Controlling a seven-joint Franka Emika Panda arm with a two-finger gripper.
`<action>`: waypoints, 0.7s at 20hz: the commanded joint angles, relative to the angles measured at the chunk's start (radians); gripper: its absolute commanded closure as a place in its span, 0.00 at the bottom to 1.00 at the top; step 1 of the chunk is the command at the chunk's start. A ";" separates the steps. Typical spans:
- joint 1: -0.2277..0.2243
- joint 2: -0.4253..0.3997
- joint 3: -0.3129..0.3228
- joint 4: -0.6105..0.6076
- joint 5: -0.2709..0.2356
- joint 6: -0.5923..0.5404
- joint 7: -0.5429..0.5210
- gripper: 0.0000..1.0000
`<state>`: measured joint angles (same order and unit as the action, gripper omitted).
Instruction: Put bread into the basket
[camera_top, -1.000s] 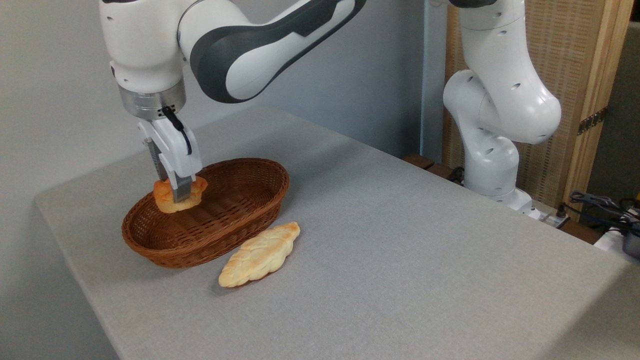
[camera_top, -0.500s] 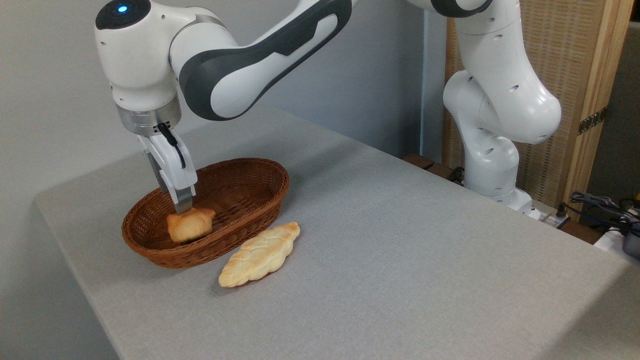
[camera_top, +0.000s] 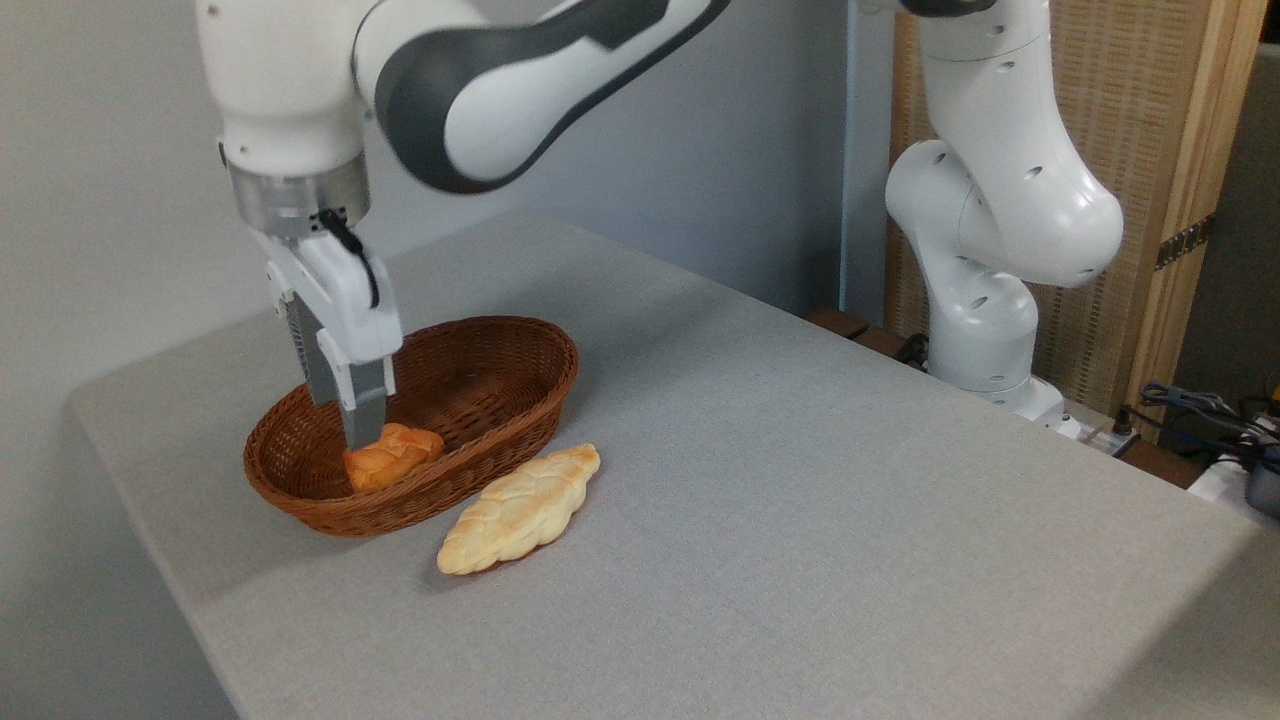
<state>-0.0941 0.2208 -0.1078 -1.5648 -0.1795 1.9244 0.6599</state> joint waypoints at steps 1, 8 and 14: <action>-0.004 -0.060 0.075 -0.015 0.049 -0.033 -0.003 0.00; -0.004 -0.092 0.181 -0.015 0.051 -0.123 0.135 0.00; -0.004 -0.092 0.200 -0.017 0.084 -0.145 0.139 0.00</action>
<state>-0.0853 0.1456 0.0743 -1.5671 -0.1285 1.7947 0.7846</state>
